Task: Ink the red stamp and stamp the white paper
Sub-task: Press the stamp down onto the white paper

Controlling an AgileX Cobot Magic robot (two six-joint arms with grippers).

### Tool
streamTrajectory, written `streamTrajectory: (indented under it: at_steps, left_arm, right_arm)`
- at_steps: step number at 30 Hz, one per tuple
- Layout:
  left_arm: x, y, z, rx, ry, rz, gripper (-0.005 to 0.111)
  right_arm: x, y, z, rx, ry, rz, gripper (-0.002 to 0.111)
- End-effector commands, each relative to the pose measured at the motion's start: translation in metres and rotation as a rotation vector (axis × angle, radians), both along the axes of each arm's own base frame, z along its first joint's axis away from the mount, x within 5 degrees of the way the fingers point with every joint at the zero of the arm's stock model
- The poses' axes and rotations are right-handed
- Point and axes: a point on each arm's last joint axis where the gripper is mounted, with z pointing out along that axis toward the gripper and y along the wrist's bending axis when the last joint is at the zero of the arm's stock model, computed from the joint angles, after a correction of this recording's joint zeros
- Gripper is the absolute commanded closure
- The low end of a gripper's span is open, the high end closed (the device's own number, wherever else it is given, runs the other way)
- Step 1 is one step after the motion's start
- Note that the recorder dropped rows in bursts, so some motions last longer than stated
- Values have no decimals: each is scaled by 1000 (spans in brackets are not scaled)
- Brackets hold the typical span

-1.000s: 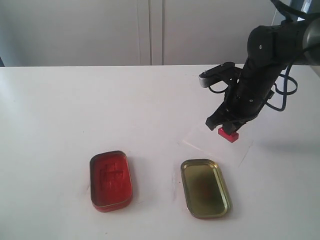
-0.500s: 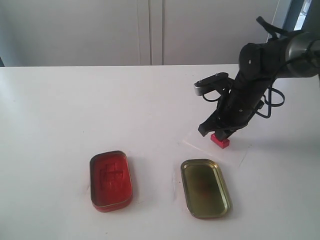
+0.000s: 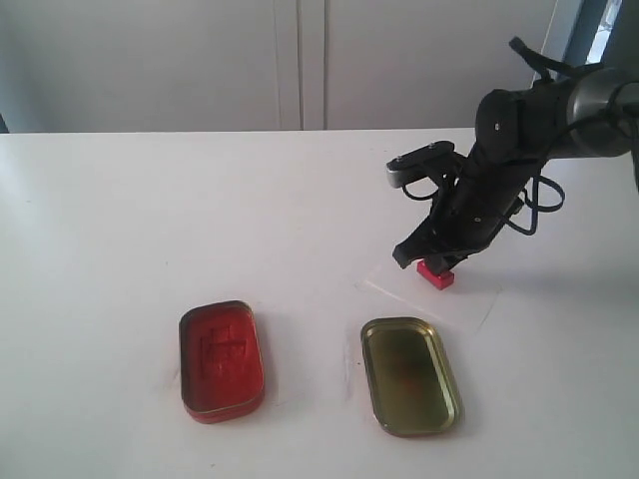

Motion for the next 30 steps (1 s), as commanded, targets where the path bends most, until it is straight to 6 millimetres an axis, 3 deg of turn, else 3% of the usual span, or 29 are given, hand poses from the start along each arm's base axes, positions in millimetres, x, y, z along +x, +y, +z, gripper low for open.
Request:
streamTrajectory:
  at_steps: [1, 30]
  left_arm:
    - [-1, 0, -3, -2, 12, -8, 107]
    - [-1, 0, -3, -2, 12, -8, 107]
  right_arm:
    - [1, -2, -1, 1, -12, 1, 108]
    - [-9, -4, -81, -75, 281, 8, 108]
